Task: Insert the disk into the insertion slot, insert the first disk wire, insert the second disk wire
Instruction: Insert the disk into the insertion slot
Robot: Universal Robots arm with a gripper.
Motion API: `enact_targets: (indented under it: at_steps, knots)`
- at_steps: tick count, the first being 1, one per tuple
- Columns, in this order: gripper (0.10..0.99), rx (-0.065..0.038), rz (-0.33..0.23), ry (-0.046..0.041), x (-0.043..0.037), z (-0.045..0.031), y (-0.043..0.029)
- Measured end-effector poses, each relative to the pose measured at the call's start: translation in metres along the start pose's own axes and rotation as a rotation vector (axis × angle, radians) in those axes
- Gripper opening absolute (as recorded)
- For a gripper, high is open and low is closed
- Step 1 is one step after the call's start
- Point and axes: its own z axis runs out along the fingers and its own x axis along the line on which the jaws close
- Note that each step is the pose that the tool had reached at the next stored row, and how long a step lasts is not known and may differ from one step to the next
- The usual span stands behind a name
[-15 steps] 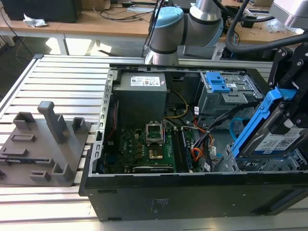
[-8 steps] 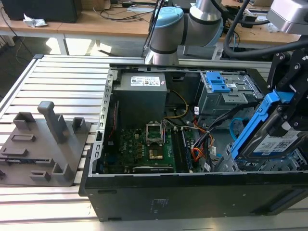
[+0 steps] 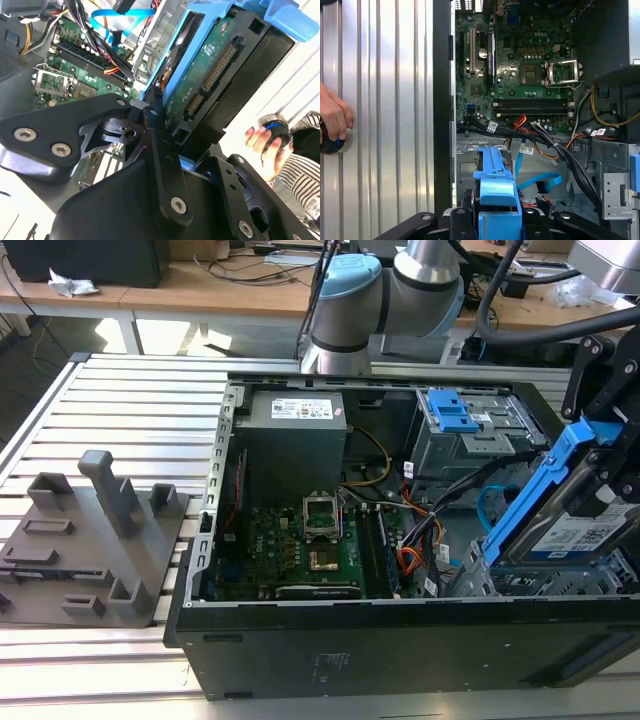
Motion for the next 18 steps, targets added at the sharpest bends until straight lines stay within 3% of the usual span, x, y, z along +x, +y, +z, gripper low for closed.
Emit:
enact_targets:
  at_steps: [4,6,18]
  knots:
    - [0.361,-0.014,-0.004,-0.002,-0.0044,-0.0002,-0.0091]
    - [0.361,-0.022,-0.006,-0.0107,-0.0052,0.0018,-0.0106]
    - [0.361,-0.048,-0.007,-0.0191,-0.0068,0.0106,-0.0165]
